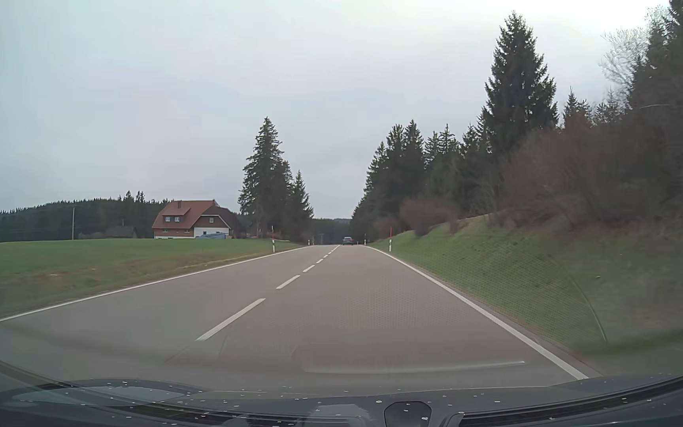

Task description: Follow the waypoints while adhering to traffic rules and regulations

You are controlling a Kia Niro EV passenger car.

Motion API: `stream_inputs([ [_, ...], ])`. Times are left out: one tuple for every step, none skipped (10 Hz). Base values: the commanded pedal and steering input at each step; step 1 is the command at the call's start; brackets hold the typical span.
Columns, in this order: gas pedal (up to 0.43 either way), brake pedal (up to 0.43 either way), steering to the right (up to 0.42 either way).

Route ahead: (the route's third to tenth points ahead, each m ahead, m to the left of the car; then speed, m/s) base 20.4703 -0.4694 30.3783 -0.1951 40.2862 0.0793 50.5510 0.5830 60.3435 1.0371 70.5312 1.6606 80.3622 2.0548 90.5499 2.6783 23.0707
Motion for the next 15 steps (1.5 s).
stream_inputs([
  [0.209,0.0,-0.011],
  [0.189,0.0,-0.01],
  [0.15,0.0,-0.01],
  [0.11,0.0,-0.01],
  [0.087,0.0,-0.01],
  [0.079,0.0,-0.01],
  [0.079,0.0,-0.009],
  [0.079,0.0,-0.009],
  [0.079,0.0,-0.008],
  [0.079,0.0,-0.008],
  [0.079,0.0,-0.008],
  [0.079,0.0,-0.008],
  [0.079,0.0,-0.007],
  [0.079,0.0,-0.007],
  [0.079,0.0,-0.006],
])
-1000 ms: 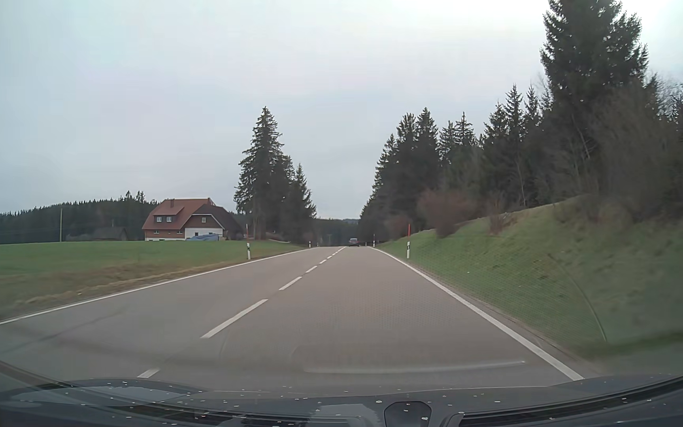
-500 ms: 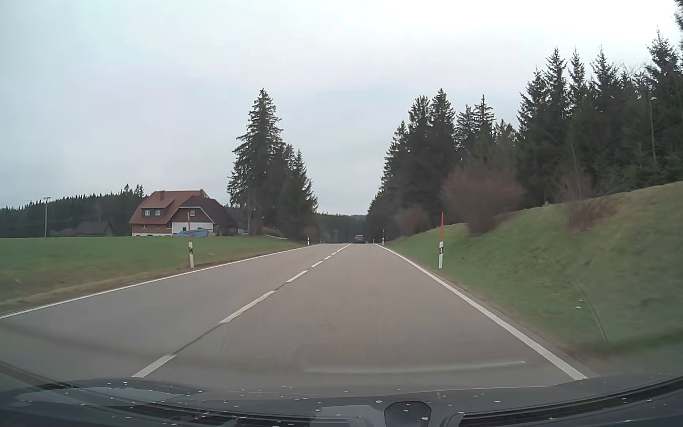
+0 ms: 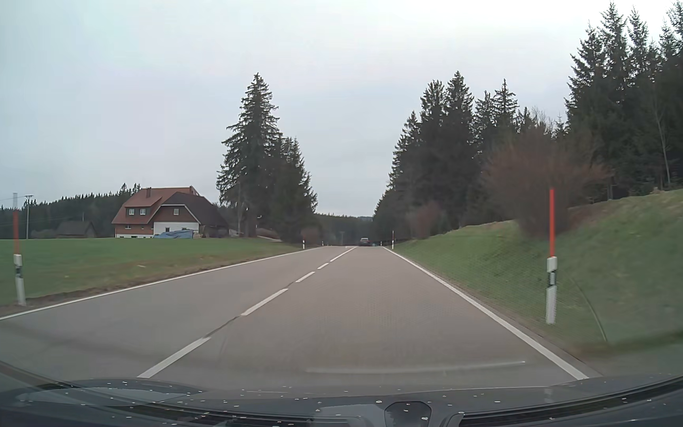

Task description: Follow the waypoints while adhering to traffic rules and regulations

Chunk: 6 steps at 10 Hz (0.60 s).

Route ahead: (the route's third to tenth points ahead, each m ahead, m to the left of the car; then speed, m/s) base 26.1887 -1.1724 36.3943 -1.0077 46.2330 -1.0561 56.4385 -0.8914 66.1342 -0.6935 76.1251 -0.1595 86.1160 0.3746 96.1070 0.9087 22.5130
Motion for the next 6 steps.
stream_inputs([
  [0.079,0.0,-0.001],
  [0.079,0.0,0.0],
  [0.079,0.0,0.001],
  [0.079,0.0,0.0],
  [0.079,0.0,0.0],
  [0.079,0.0,0.0],
])
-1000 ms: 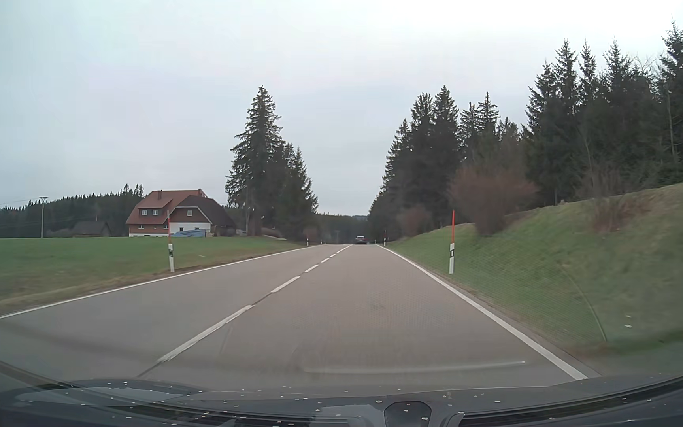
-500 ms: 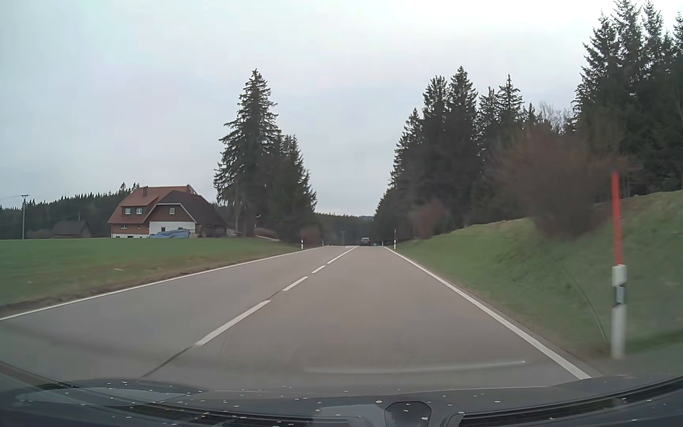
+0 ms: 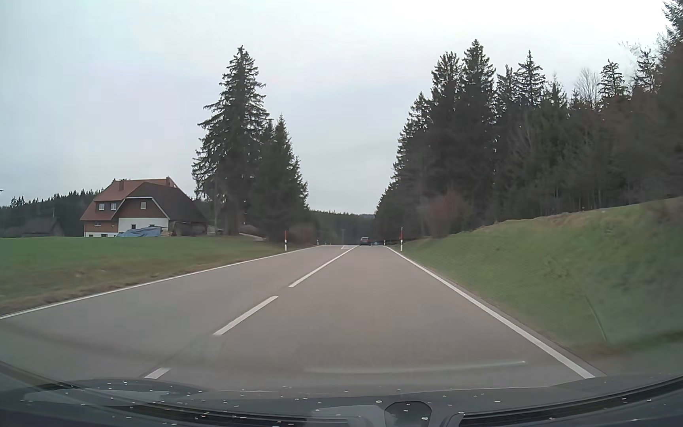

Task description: Follow the waypoints while adhering to traffic rules and regulations

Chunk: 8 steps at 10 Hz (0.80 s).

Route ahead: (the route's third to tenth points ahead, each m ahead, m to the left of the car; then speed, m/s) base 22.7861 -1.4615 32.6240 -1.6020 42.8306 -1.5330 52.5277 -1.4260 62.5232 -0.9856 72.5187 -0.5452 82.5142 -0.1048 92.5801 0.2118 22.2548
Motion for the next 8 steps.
stream_inputs([
  [0.079,0.0,0.0],
  [0.079,0.0,0.0],
  [0.079,0.0,0.0],
  [0.079,0.0,0.0],
  [0.079,0.0,0.0],
  [0.079,0.0,0.0],
  [0.079,0.0,0.0],
  [0.079,0.0,0.0],
])
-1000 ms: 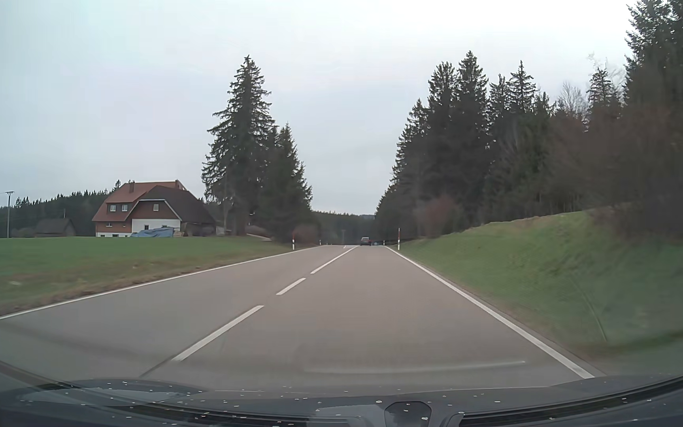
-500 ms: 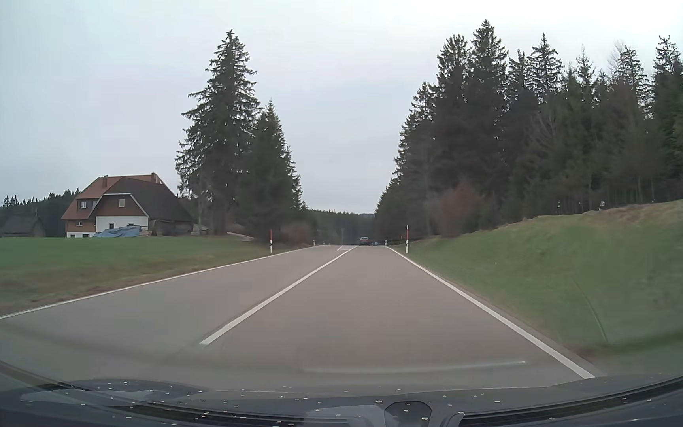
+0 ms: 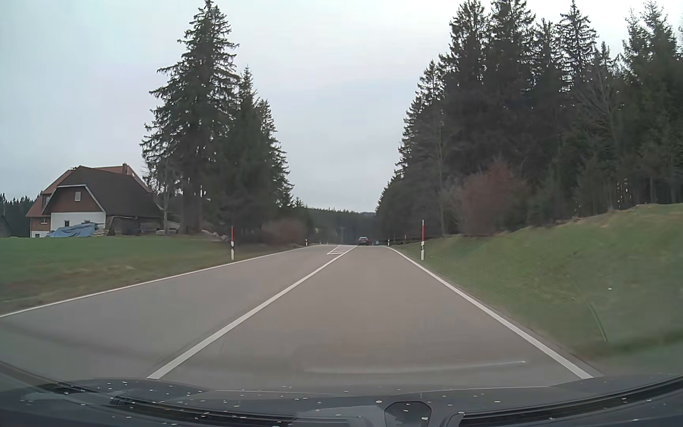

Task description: Follow the waypoints while adhering to traffic rules and regulations

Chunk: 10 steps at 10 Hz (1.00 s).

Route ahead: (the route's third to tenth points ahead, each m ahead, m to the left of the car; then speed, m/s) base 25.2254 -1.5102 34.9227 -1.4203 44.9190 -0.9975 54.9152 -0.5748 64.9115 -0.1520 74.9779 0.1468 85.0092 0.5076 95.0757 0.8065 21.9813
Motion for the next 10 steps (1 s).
stream_inputs([
  [0.079,0.0,0.0],
  [0.079,0.0,0.0],
  [0.079,0.0,0.0],
  [0.079,0.0,0.0],
  [0.079,0.0,0.0],
  [0.079,0.0,0.0],
  [0.079,0.0,0.0],
  [0.079,0.0,0.0],
  [0.079,0.0,0.0],
  [0.079,0.0,0.0],
])
